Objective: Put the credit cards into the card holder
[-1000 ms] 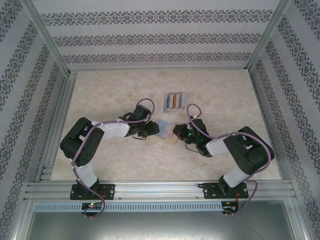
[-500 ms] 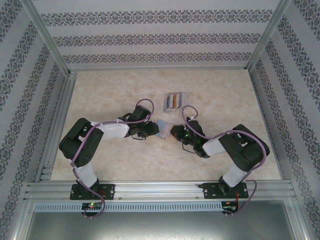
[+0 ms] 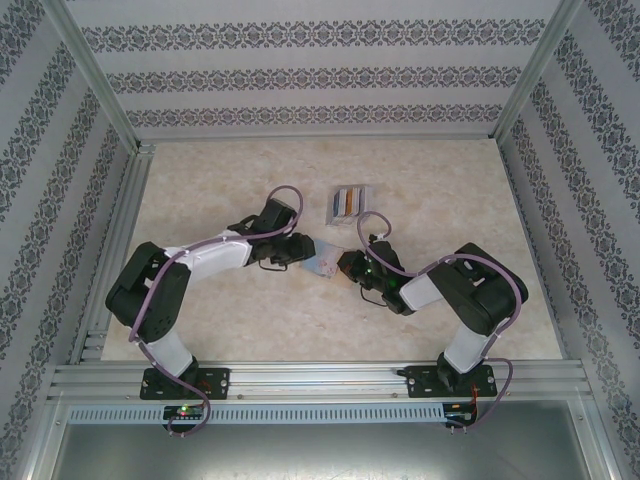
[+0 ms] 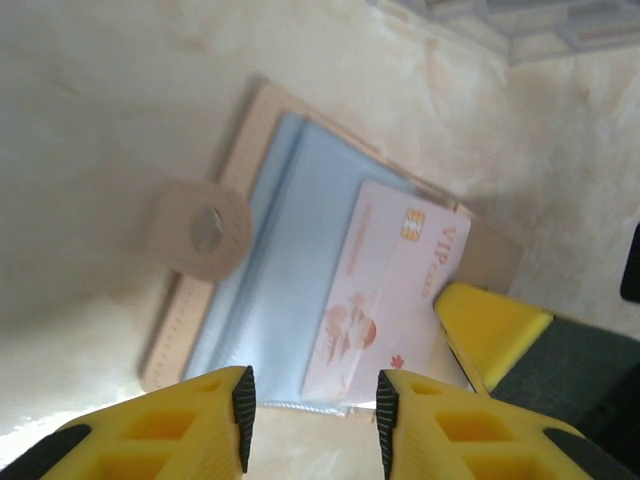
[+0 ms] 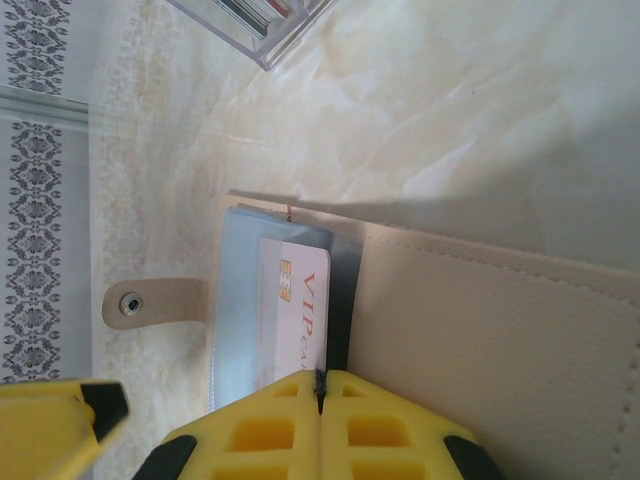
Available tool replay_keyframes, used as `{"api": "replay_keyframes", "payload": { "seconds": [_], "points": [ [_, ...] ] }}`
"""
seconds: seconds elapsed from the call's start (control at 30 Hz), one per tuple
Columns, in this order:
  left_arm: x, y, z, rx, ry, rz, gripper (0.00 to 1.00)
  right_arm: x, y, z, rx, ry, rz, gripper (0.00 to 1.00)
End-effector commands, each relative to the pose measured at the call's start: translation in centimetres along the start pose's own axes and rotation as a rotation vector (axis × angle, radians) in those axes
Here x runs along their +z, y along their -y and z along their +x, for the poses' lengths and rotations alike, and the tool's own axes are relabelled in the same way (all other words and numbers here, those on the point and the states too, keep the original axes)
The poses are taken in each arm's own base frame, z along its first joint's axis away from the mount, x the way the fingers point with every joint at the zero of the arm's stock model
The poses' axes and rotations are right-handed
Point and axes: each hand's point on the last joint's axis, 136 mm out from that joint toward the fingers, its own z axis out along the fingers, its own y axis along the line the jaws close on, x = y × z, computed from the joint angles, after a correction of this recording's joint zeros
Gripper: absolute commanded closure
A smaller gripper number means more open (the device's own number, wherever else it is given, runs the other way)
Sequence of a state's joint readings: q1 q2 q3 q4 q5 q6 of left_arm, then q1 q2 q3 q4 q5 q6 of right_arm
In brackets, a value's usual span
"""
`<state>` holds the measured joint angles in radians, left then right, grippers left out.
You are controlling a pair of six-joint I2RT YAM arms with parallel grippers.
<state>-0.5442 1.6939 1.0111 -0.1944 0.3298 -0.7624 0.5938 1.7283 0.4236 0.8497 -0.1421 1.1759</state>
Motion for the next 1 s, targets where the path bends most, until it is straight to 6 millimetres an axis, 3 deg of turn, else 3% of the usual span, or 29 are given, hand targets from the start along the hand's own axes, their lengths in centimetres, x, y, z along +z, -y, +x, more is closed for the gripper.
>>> {"api": "replay_keyframes", "payload": {
  "seconds": [0.0, 0.2, 0.53, 0.73, 0.97],
  "points": [
    [-1.0, -1.9, -0.9, 0.039, 0.001, -0.102, 0.58, 0.2, 0.4, 0.1, -0.016, 0.009, 0.016, 1.00],
    [-0.5, -3.2, -2.3, 0.093, 0.010, -0.199, 0.56, 0.3, 0.4, 0.3, -0.019, 0.003, 0.016, 1.00],
    [1.6, -2.9, -3.0, 0.129, -0.041, -0.209, 0.57, 0.2, 0.7, 0.4, -0.022, 0.001, 0.021, 1.00],
    [2.5, -2.4, -2.1, 0.112, -0.072, -0.148, 0.95, 0.8, -0.2, 0.3, -0.027, 0.001, 0.003, 1.00],
    [2.1, -3.7, -0.4, 0.075, -0.069, -0.143, 1.00, 1.7, -1.0, 0.8, -0.044, 0.002, 0.006, 1.00]
  ]
}}
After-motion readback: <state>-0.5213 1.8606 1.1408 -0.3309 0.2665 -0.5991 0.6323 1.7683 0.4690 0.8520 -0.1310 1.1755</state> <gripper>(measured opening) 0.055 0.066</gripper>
